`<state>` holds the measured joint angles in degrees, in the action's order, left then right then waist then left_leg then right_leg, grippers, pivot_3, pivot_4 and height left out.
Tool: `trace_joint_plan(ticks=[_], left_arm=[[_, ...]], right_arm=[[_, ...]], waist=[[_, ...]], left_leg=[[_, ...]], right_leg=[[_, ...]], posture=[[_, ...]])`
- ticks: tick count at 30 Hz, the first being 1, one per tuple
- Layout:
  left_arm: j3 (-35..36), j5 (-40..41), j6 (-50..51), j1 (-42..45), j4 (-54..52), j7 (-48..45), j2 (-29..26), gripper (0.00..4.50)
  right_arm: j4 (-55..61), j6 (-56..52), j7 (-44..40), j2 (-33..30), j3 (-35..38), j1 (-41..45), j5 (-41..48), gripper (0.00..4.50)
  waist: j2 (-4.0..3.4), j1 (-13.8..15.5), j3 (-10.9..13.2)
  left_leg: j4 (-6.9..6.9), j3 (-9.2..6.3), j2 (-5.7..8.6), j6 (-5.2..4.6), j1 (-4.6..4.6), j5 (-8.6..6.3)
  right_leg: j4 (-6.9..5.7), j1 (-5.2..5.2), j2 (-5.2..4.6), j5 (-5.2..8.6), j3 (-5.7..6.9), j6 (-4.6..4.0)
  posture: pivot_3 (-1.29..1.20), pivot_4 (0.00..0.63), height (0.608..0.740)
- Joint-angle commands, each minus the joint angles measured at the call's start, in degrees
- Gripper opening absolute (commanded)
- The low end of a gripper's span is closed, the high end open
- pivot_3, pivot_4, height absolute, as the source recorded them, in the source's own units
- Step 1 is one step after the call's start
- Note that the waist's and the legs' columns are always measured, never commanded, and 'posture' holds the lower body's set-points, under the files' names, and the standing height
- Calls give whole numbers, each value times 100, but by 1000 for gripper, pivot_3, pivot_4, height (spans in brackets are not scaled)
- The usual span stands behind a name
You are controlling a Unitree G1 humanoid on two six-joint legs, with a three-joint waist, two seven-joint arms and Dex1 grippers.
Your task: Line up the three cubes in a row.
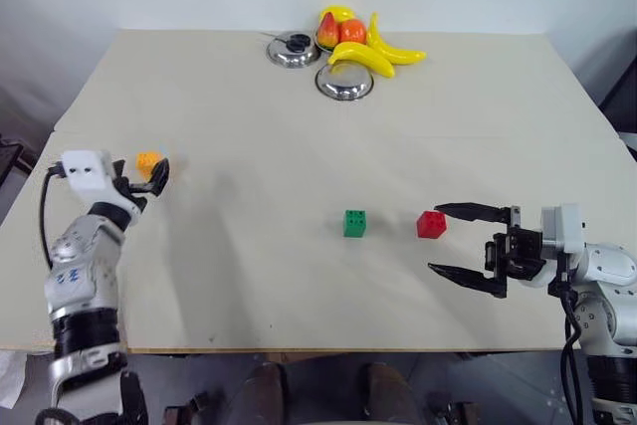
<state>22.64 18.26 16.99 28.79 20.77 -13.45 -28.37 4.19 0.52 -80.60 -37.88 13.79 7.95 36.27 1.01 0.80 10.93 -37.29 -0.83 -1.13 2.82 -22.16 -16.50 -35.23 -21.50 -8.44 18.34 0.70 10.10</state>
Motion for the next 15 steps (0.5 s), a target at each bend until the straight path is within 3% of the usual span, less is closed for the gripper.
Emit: trace_joint_plan(ticks=[1,7,10,15], left_arm=[[-98,-359,-244,674,891,501,-9,4489],[-152,-413,-331,1062,1565,493,28,4489],[-172,-395,-309,1089,1658,400,-9,3887],[-144,-350,-379,973,1546,134,-146,2356]], right_arm=[[167,43,39,-53,50,-28,43,4500],[216,74,128,-31,107,-108,31,4500],[265,109,187,-23,114,-167,24,4500],[300,174,262,-32,135,-265,13,4500]], waist=[[2,22,1],[3,-19,1],[6,-9,2],[7,11,2]], left_leg=[[-3,0,0,0,0,0],[9,4,0,1,-1,1],[9,4,0,1,-2,1],[6,4,0,2,-2,1]], right_leg=[[1,1,0,0,0,1],[12,-1,0,-1,0,2],[13,-1,0,-1,1,2],[12,-1,0,-1,1,2]], posture=[[0,150,740],[0,150,740],[0,150,740],[0,150,740]])
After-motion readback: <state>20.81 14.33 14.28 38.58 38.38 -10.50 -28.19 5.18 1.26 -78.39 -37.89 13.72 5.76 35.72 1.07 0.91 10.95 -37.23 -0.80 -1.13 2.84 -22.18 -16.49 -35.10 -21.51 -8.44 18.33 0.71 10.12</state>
